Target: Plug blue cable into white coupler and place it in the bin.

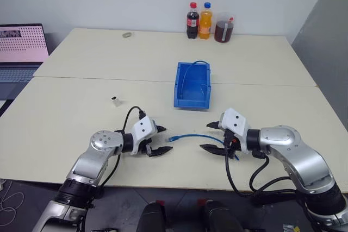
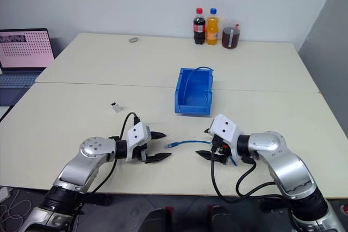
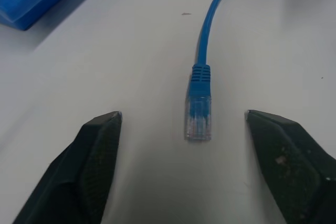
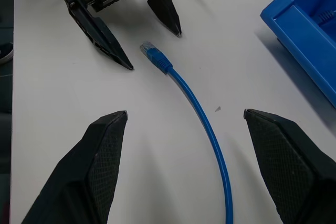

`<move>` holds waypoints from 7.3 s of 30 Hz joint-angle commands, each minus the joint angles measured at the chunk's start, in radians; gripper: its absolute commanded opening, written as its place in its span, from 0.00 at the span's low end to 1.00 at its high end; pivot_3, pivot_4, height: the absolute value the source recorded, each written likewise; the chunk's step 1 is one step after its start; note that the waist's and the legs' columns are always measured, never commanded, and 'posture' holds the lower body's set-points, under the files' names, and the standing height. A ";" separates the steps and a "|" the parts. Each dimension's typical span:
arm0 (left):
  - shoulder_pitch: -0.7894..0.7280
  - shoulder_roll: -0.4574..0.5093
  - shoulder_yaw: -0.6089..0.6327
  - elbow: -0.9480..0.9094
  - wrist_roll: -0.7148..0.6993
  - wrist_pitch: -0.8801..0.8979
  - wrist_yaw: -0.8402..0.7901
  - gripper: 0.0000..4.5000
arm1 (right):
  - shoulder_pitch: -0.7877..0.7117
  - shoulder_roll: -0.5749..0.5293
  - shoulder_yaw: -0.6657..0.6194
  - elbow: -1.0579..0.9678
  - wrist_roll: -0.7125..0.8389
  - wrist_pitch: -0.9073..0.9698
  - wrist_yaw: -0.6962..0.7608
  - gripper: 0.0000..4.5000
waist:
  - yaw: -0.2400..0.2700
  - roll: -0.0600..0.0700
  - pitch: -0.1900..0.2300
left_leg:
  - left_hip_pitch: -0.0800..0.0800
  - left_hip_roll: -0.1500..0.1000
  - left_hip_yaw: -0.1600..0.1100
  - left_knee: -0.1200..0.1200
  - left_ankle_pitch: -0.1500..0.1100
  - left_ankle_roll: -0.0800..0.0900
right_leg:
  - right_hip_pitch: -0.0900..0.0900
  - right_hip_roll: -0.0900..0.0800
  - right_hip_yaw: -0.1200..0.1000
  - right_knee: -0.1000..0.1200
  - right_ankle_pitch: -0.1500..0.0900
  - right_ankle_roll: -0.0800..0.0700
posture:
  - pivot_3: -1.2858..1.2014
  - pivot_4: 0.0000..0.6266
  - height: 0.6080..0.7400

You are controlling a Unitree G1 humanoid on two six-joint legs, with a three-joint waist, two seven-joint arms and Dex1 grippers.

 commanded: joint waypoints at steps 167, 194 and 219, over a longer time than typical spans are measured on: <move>-0.120 -0.440 0.431 0.085 0.013 0.298 1.173 0.17 | -0.034 0.177 -0.254 0.141 0.780 0.039 -0.301 0.01 | -0.004 -0.004 -0.001 | -0.002 -0.001 -0.001 -0.001 0.000 0.000 | 0.001 -0.001 0.000 -0.004 0.002 0.005 | 0.52 0.24 1.00; -0.112 -0.038 -0.038 0.164 -0.068 -0.086 -0.148 0.17 | 0.075 0.087 -0.223 0.055 0.708 0.004 -0.269 0.01 | -0.004 -0.004 0.000 | -0.002 0.000 0.000 -0.003 0.000 0.000 | -0.001 0.000 0.000 -0.005 0.000 0.002 | 0.52 0.24 1.00; -0.144 -0.059 -0.096 0.262 0.015 -0.213 -0.282 0.17 | 0.001 0.089 -0.042 0.086 0.499 -0.095 -0.212 0.01 | -0.001 -0.004 0.000 | -0.002 0.000 -0.001 -0.002 0.000 0.000 | 0.000 0.000 0.000 -0.004 0.000 0.002 | 0.52 0.24 1.00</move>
